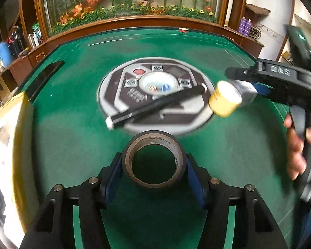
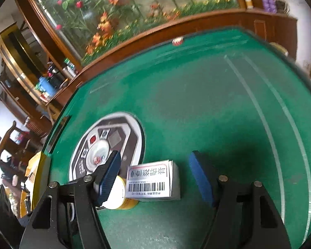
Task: Organize rigid objects
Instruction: 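Grasp the black tape roll with the left tool while the right tool grasps a white barcode box, then carry the tape roll and barcode box into the tray and release both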
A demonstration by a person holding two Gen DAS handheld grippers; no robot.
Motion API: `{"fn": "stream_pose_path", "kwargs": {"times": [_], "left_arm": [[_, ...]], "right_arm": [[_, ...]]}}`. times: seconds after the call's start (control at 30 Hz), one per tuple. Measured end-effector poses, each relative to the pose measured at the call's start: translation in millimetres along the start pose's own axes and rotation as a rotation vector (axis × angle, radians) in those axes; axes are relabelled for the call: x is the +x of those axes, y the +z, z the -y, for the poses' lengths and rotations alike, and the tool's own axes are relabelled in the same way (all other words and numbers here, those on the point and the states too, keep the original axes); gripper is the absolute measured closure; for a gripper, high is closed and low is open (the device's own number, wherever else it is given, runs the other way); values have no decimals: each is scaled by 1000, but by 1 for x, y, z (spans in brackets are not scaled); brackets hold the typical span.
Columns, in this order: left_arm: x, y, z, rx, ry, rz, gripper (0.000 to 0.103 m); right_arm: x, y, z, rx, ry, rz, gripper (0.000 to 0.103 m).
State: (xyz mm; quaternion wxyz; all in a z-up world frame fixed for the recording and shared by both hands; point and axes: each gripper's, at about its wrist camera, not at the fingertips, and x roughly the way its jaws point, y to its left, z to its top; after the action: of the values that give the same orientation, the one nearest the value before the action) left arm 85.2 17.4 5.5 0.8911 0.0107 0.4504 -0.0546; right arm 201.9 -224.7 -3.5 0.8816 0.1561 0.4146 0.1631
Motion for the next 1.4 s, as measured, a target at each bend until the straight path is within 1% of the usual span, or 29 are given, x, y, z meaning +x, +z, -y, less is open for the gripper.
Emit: {"fn": "stream_pose_path", "kwargs": {"times": [0.03, 0.07, 0.1, 0.13, 0.2, 0.23, 0.27, 0.3, 0.37, 0.5, 0.57, 0.63, 0.67, 0.7, 0.73, 0.77, 0.8, 0.9, 1.03, 1.1, 1.17, 1.27, 1.4], "left_arm": [[-2, -3, 0, 2, 2, 2, 41], [-6, -8, -1, 8, 10, 2, 41], [-7, -10, -2, 9, 11, 0, 41], [-9, -13, -3, 6, 7, -1, 41], [-13, -18, -5, 10, 7, 1, 41], [-13, -19, -5, 9, 4, 1, 41], [-14, -19, -6, 7, 3, 1, 41], [-14, -19, -6, 10, 4, 2, 41], [-13, -20, -6, 8, 5, 5, 41], [-12, -20, -7, 9, 2, 10, 41], [-13, -21, -7, 11, 2, 10, 41], [-13, -21, -7, 11, 1, 12, 41], [-13, -21, -7, 11, 1, 13, 41], [-13, -21, -7, 11, 1, 13, 41], [-13, -21, -8, 9, 0, 14, 41], [-13, -21, -8, 9, -1, 16, 41], [-14, -22, -8, 7, -1, 15, 41], [-17, -23, -13, -21, -28, 14, 41], [-27, -23, -15, -37, -31, 28, 41], [-34, -21, -15, -42, -36, 39, 41], [-43, -19, -14, -43, -42, 57, 41], [-54, -18, -15, -46, -47, 79, 41], [-73, -16, -26, -68, -54, 116, 41]], "right_arm": [[4, -1, -2, -14, 27, -54, 47], [4, -3, -6, -30, 50, -101, 49], [1, -7, -15, -68, 71, -162, 50], [-3, -11, -23, -99, 88, -196, 50], [-17, -27, -45, -219, 152, -275, 50], [-23, -36, -57, -289, 161, -300, 48], [-28, -41, -66, -349, 145, -301, 48], [-32, -45, -72, -387, 119, -285, 47], [-35, -48, -80, -444, 93, -264, 44], [-37, -63, -92, -571, 39, -275, 43], [-41, -68, -97, -614, 42, -265, 43], [-41, -75, -100, -676, 10, -261, 37], [-40, -80, -102, -704, 7, -270, 37], [-37, -86, -102, -728, 17, -300, 37], [-34, -90, -105, -751, 16, -317, 40], [-32, -95, -106, -778, 1, -328, 48], [-30, -98, -106, -788, -13, -328, 53], [-38, -99, -107, -799, 6, -309, 55], [-61, -85, -110, -760, 72, -223, 55], [-69, -72, -107, -695, 96, -173, 55], [-74, -60, -102, -604, 128, -125, 55], [-74, -45, -93, -462, 160, -83, 55], [-70, -41, -97, -405, 196, -64, 55]]}}
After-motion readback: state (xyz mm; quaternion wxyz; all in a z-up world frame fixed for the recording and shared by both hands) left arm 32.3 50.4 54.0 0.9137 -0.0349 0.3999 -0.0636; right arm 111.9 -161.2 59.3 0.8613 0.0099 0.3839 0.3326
